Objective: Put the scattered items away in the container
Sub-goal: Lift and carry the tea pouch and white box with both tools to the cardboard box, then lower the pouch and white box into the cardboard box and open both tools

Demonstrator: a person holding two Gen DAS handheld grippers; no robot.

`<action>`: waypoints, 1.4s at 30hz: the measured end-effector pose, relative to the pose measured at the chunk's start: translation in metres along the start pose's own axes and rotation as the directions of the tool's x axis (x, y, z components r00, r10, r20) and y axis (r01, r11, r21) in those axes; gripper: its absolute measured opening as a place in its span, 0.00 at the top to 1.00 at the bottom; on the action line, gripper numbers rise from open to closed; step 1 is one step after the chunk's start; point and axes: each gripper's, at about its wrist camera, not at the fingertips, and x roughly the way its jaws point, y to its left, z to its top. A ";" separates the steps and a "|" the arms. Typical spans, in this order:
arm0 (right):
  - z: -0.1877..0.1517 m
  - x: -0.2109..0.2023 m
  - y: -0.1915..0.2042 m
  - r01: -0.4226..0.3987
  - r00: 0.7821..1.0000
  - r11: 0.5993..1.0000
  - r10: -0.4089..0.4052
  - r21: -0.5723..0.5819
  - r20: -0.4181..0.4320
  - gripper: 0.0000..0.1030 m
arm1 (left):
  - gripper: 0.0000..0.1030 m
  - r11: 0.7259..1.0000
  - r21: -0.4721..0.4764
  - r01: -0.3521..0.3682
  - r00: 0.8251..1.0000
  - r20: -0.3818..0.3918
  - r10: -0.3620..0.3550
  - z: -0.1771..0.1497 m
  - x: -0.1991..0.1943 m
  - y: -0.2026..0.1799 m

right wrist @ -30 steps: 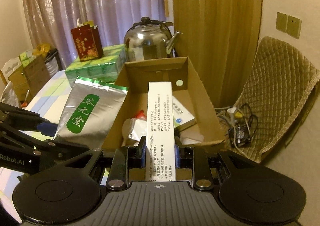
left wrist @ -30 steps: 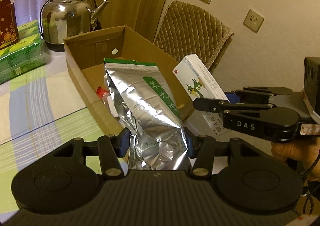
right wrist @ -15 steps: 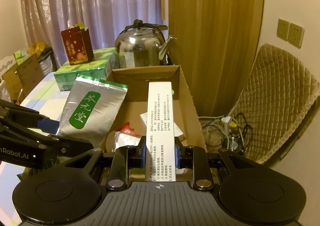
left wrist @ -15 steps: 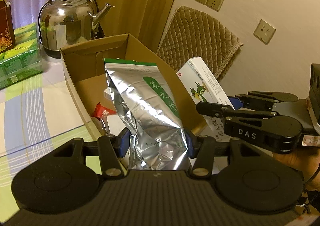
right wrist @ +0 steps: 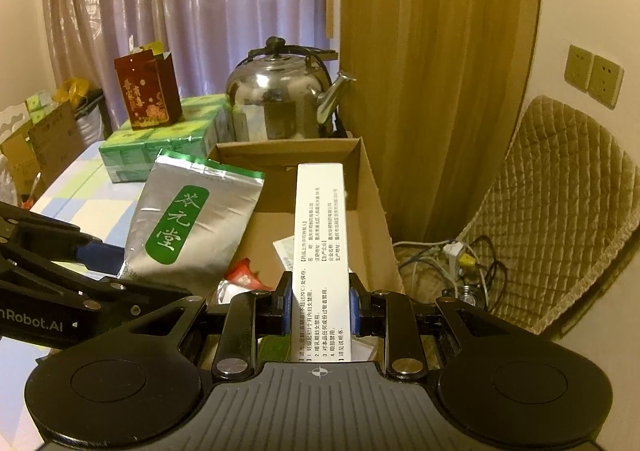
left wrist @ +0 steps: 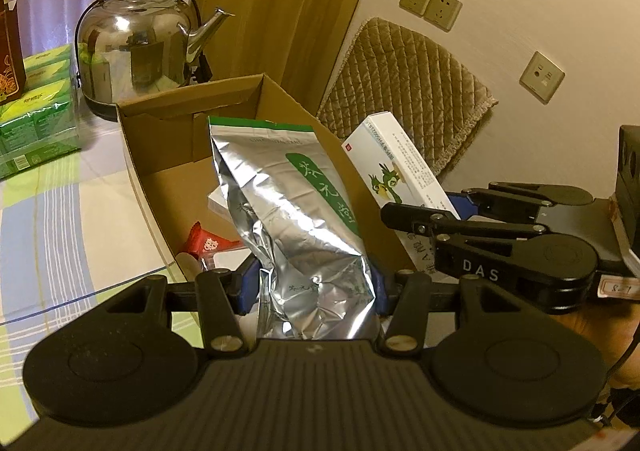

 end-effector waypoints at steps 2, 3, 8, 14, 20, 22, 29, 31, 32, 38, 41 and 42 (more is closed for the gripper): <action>0.002 0.003 -0.001 0.001 1.000 1.000 -0.001 -0.001 0.000 0.77 | 0.54 1.000 -0.006 -0.002 1.000 0.002 0.002 0.002 0.001 0.003; 0.002 0.004 -0.001 0.001 1.000 1.000 -0.001 -0.002 0.000 0.77 | 0.54 1.000 -0.008 -0.004 1.000 0.004 0.004 0.003 0.002 0.003; 0.005 0.010 -0.002 0.001 1.000 1.000 -0.001 -0.006 -0.003 0.77 | 0.54 1.000 -0.025 -0.008 1.000 0.009 0.008 0.007 0.006 0.008; 0.007 0.015 -0.003 0.003 1.000 1.000 -0.003 -0.007 -0.004 0.78 | 0.54 0.999 -0.045 -0.023 1.000 0.018 0.023 0.017 0.011 0.018; 0.009 0.025 -0.005 0.001 1.000 1.000 -0.001 -0.006 -0.013 0.78 | 0.54 0.998 -0.057 -0.040 0.999 0.013 0.041 0.022 0.022 0.024; 0.009 0.028 -0.005 0.000 1.000 1.000 0.000 -0.005 -0.015 0.78 | 0.54 0.997 -0.064 -0.042 0.999 0.007 0.043 0.022 0.026 0.026; 0.008 0.038 -0.008 -0.003 1.000 1.000 0.003 0.001 -0.030 0.78 | 0.54 0.996 -0.073 -0.048 0.999 -0.007 0.048 0.020 0.038 0.030; 0.007 0.040 -0.008 -0.005 0.999 1.000 0.005 0.001 -0.036 0.78 | 0.54 0.996 -0.074 -0.051 0.999 -0.008 0.051 0.020 0.040 0.031; 0.006 0.042 -0.008 -0.005 0.999 1.000 0.005 0.000 -0.039 0.78 | 0.54 0.996 -0.074 -0.053 0.999 -0.009 0.052 0.021 0.041 0.032; 0.004 0.048 -0.010 -0.005 0.999 1.000 0.006 0.002 -0.050 0.78 | 0.54 0.995 -0.074 -0.062 0.998 -0.012 0.061 0.022 0.046 0.035; 0.003 0.050 -0.010 -0.005 0.999 1.000 0.005 0.002 -0.054 0.78 | 0.55 0.995 -0.075 -0.068 0.998 -0.014 0.067 0.023 0.049 0.036; 0.003 0.051 -0.010 -0.005 0.998 1.000 0.005 0.002 -0.055 0.78 | 0.55 0.995 -0.075 -0.070 0.998 -0.015 0.069 0.023 0.051 0.037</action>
